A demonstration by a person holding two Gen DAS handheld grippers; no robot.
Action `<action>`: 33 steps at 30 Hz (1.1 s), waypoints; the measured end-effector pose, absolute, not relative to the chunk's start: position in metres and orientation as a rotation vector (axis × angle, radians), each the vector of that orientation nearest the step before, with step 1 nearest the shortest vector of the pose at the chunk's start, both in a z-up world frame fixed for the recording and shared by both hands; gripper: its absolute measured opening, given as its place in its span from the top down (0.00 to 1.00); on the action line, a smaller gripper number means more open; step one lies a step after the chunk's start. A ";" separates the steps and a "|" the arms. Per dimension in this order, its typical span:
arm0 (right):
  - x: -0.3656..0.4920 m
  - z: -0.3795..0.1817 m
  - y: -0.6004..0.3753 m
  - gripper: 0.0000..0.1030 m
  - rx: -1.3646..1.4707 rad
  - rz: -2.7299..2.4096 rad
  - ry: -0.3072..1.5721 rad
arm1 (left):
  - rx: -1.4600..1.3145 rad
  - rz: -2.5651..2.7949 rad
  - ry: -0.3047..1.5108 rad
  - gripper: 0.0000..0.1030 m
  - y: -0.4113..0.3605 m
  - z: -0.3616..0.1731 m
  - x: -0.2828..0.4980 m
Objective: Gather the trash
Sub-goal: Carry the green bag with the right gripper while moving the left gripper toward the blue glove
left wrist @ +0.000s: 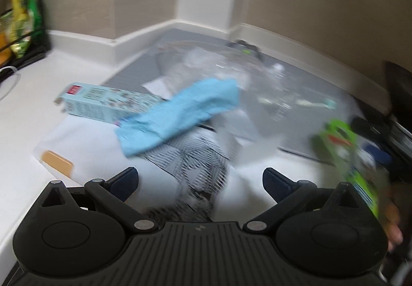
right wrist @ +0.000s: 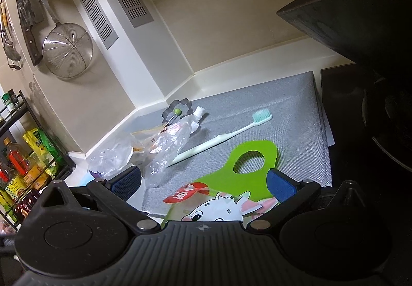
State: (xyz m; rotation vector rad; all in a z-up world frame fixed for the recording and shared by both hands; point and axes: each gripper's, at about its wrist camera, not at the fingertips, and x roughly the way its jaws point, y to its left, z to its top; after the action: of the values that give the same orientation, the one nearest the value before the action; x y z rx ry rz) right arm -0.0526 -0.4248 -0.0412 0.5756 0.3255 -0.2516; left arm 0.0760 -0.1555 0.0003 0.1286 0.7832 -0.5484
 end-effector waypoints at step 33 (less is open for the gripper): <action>-0.051 -0.043 -0.426 0.00 0.585 -0.241 0.335 | 0.051 -0.111 0.618 0.00 -0.151 0.015 0.108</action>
State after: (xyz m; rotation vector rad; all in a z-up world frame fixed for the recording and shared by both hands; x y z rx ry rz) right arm -0.0514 -0.4263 -0.0427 0.5853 0.3355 -0.2409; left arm 0.1075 -0.1506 0.0149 0.0513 0.6183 -0.1114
